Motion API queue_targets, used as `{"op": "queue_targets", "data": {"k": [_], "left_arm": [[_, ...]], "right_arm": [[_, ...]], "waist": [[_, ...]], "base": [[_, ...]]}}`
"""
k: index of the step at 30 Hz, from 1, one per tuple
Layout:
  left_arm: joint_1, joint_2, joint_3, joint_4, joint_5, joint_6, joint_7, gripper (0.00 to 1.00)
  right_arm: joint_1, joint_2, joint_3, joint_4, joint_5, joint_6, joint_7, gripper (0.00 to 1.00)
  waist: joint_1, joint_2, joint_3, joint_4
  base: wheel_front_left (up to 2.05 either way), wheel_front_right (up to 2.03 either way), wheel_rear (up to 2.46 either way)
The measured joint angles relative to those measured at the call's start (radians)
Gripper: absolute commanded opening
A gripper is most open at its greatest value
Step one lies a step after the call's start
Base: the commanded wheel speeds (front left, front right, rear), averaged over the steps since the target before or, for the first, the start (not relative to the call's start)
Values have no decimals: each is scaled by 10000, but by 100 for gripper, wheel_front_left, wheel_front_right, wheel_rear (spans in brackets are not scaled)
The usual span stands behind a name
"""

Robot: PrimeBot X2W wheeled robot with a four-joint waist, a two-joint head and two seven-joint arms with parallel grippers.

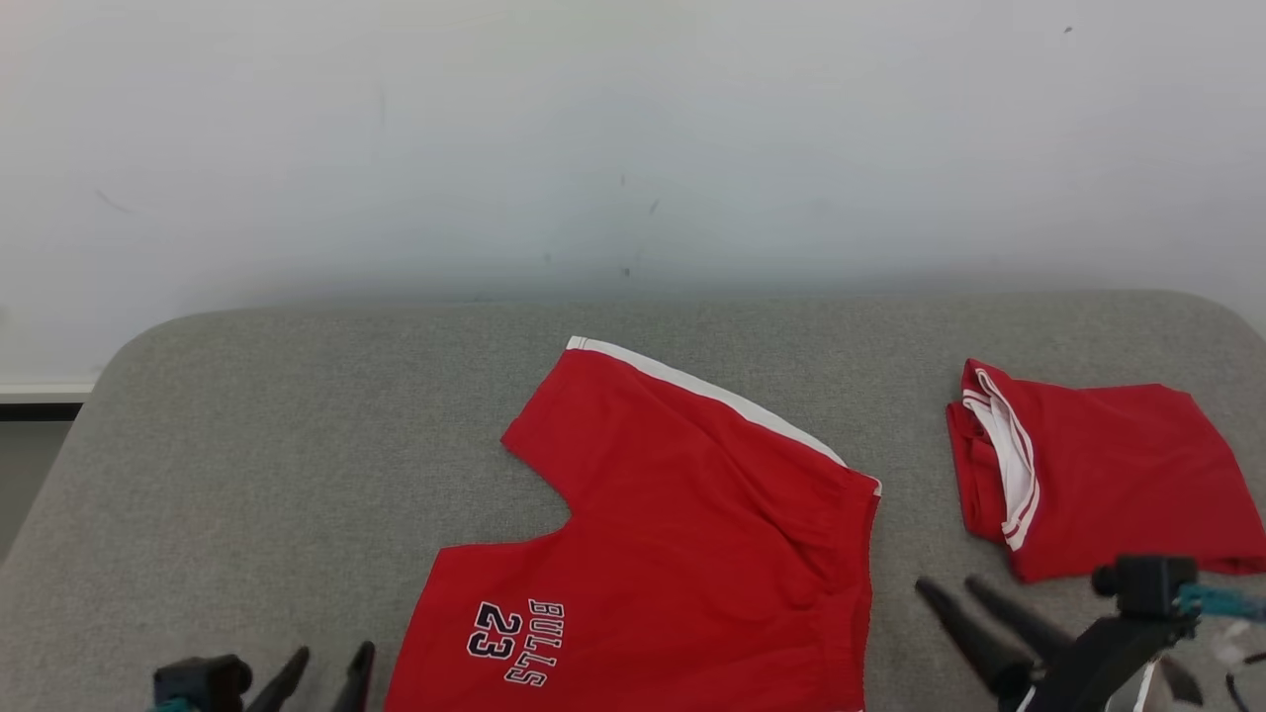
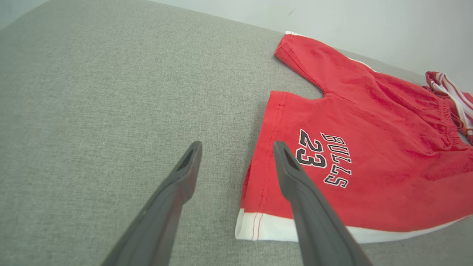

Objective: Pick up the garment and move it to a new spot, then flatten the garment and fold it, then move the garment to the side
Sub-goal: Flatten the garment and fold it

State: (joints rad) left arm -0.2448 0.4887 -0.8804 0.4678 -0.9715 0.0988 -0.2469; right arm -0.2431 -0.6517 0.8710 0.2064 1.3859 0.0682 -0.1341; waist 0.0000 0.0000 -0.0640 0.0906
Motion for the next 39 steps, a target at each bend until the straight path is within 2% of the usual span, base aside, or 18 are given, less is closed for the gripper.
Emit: {"op": "queue_targets", "data": {"k": [4, 10, 14, 21, 25, 30, 36, 39], "left_arm": [[166, 167, 596, -165, 84, 163, -23, 100], [498, 167, 1774, -688, 320, 247, -33, 100], [856, 38, 2445, -968, 775, 253, -33, 100], [1296, -564, 4103, -830, 1590, 253, -33, 100], [1949, -963, 5024, -849, 2111, 253, -35, 100], [2344, -1469, 5683, -1089, 2824, 253, -35, 100], [2687, -1741, 6412, -1415, 3419, 253, -35, 100], [2836, -1795, 6466, -1609, 3722, 253, -35, 100]], "right_arm": [[-400, 12, -556, 136, -660, -623, -1139, 100], [-535, 234, -988, 234, -1597, -1524, -1220, 100], [-551, 316, -1034, 320, -2754, -1845, -1214, 100], [-328, 424, -2148, 274, -4197, -1929, -1212, 100], [-34, 757, -2635, 222, -4757, -1929, -1212, 100], [523, 1231, -3582, 401, -5396, -1929, -1212, 100], [845, 1812, -4117, 485, -6125, -1929, -1212, 100], [1096, 1900, -4418, 454, -6395, -1929, -1212, 100]], "waist": [[0, 0, 7, -97], [0, 0, 64, -333], [0, 0, 130, -527], [1, 1, 271, -776], [0, 0, 290, -900], [0, 1, 297, -1053], [0, 0, 262, -1189], [0, 0, 265, -1286]], "base": [[0, 0, 0], [0, 0, 0], [0, 0, 0], [0, 0, 0], [0, 0, 0], [0, 0, 0], [0, 0, 0], [0, 0, 0]]}}
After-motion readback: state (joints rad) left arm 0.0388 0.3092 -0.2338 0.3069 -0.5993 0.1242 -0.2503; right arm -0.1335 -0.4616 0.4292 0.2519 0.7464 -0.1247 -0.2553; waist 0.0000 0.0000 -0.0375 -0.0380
